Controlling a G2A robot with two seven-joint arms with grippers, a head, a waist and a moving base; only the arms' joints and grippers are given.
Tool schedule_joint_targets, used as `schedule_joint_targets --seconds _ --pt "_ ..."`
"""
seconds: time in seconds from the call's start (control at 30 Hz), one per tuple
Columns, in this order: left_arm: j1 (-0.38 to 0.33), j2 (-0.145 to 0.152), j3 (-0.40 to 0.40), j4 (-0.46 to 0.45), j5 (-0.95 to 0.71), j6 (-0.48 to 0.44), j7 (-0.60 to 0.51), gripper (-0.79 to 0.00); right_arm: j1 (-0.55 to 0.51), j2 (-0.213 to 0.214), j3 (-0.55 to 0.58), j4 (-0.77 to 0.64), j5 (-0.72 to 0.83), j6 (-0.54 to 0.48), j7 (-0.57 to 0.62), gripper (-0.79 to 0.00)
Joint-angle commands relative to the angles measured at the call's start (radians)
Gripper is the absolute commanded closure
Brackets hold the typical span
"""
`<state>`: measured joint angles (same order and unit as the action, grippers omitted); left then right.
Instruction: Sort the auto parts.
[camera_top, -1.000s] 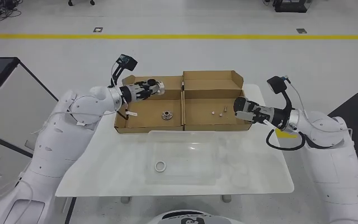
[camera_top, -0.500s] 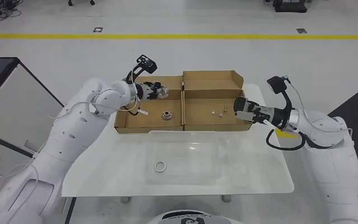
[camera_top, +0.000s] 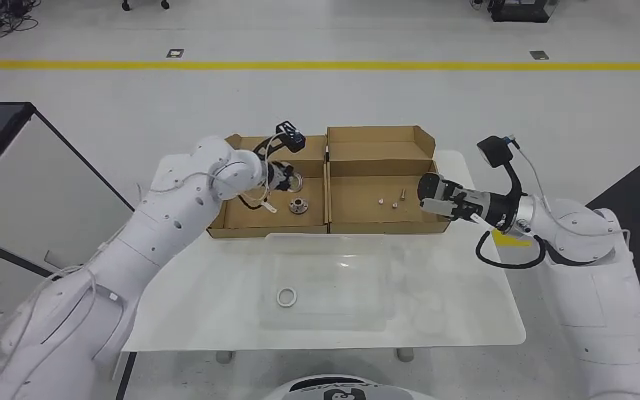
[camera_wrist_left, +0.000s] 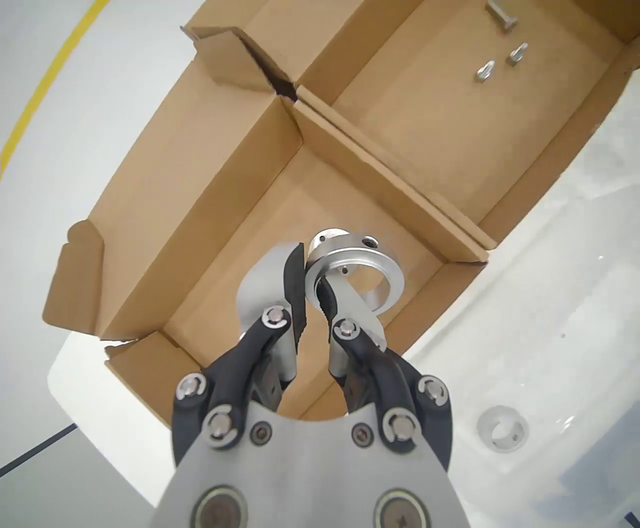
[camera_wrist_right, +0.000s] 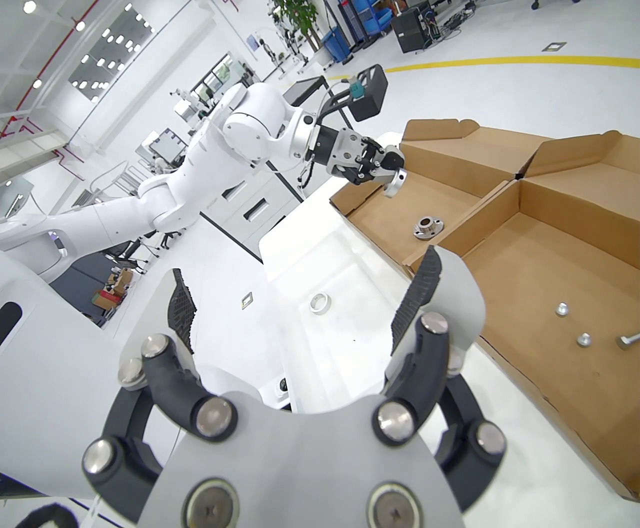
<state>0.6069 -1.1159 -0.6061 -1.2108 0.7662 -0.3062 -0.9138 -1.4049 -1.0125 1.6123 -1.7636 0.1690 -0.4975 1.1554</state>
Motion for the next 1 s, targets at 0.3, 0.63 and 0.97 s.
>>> schedule_joint_targets --seconds 0.3,0.63,0.97 --pt "-0.067 -0.067 0.094 0.184 0.134 -0.039 0.015 0.000 0.000 0.000 0.000 0.000 0.000 0.000 0.000 -0.785" --pt "-0.088 -0.118 0.148 0.328 0.210 -0.083 0.021 0.000 0.000 0.000 0.000 0.000 0.000 0.000 0.000 -0.785" --pt "-0.087 -0.168 0.174 0.442 0.220 -0.113 0.049 0.000 0.000 0.000 0.000 0.000 0.000 0.000 0.000 -0.785"
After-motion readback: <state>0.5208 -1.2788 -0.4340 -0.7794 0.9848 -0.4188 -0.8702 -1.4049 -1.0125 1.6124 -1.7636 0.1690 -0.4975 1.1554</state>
